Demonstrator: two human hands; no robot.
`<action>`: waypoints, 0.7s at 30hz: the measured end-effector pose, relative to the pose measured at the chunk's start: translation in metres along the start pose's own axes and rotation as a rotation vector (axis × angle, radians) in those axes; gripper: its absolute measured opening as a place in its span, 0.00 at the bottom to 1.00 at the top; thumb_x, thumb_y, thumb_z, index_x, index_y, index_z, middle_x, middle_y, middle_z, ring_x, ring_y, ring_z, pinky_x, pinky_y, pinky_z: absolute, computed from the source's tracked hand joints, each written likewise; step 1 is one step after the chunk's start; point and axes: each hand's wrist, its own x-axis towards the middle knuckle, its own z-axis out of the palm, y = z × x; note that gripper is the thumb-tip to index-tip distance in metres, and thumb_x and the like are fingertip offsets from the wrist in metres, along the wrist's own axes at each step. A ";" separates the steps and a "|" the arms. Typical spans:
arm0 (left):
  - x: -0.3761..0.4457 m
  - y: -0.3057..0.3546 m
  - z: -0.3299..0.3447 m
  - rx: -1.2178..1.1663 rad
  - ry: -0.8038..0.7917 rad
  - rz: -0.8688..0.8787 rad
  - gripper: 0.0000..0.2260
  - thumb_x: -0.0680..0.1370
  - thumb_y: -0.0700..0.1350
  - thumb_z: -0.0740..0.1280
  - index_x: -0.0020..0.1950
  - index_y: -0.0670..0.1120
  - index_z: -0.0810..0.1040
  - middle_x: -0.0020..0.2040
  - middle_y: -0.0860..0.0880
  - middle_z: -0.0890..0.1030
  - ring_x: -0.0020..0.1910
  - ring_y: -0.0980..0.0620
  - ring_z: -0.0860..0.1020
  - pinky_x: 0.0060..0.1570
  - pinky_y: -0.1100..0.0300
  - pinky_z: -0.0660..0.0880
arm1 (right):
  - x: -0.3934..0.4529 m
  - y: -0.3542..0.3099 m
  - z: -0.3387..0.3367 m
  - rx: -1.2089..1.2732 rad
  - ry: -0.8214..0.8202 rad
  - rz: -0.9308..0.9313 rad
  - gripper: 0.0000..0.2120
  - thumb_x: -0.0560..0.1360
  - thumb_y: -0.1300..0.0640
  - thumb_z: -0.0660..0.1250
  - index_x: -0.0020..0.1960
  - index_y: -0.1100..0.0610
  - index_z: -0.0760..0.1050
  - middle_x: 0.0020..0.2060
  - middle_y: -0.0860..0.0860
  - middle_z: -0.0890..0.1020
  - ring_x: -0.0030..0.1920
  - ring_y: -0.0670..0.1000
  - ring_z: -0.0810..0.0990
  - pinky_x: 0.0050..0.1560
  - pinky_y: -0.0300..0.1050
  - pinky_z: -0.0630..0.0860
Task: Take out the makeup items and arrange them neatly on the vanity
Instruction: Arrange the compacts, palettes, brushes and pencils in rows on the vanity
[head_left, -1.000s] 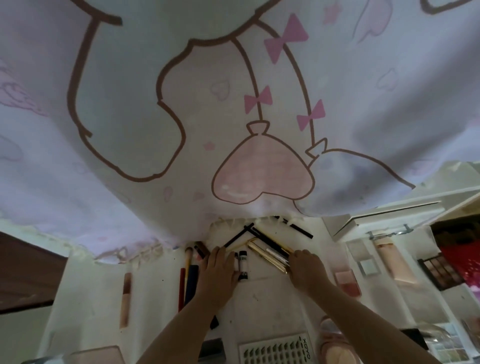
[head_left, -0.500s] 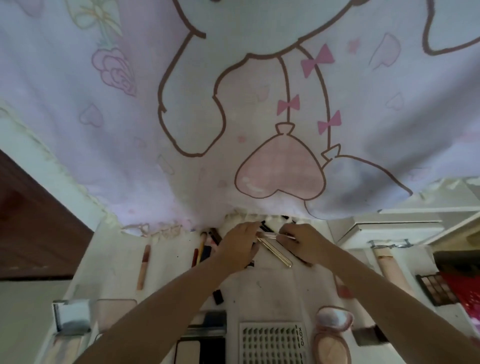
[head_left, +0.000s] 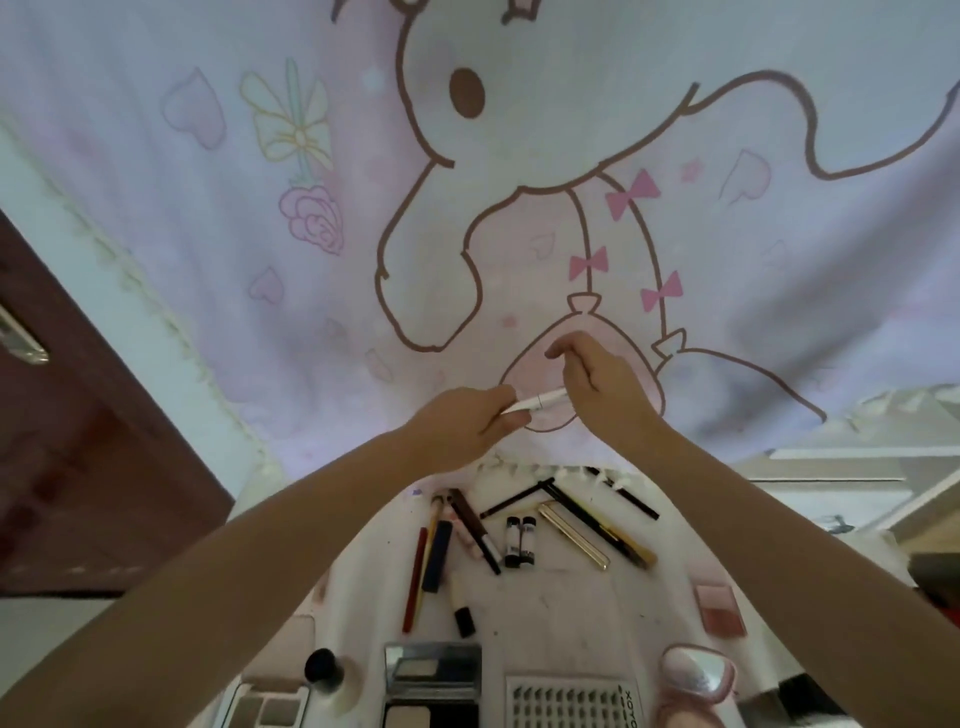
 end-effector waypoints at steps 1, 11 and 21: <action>-0.001 0.000 -0.002 -0.020 0.014 -0.007 0.09 0.81 0.50 0.53 0.46 0.47 0.64 0.30 0.54 0.66 0.29 0.52 0.67 0.30 0.64 0.63 | 0.002 -0.003 -0.002 -0.003 -0.004 -0.036 0.10 0.79 0.65 0.53 0.53 0.62 0.72 0.25 0.47 0.66 0.23 0.42 0.70 0.24 0.32 0.63; 0.007 0.004 -0.022 0.130 0.198 -0.034 0.14 0.82 0.49 0.52 0.54 0.42 0.73 0.41 0.50 0.70 0.39 0.53 0.68 0.39 0.62 0.64 | 0.009 -0.005 -0.020 0.258 -0.111 0.076 0.12 0.76 0.63 0.63 0.37 0.50 0.73 0.34 0.48 0.75 0.29 0.40 0.74 0.32 0.29 0.71; 0.009 0.002 -0.031 0.203 0.437 0.071 0.13 0.79 0.45 0.58 0.43 0.39 0.77 0.37 0.44 0.76 0.35 0.53 0.65 0.34 0.60 0.63 | 0.024 -0.010 -0.030 0.120 -0.209 0.094 0.16 0.79 0.54 0.56 0.41 0.63 0.74 0.17 0.44 0.71 0.18 0.42 0.65 0.25 0.33 0.64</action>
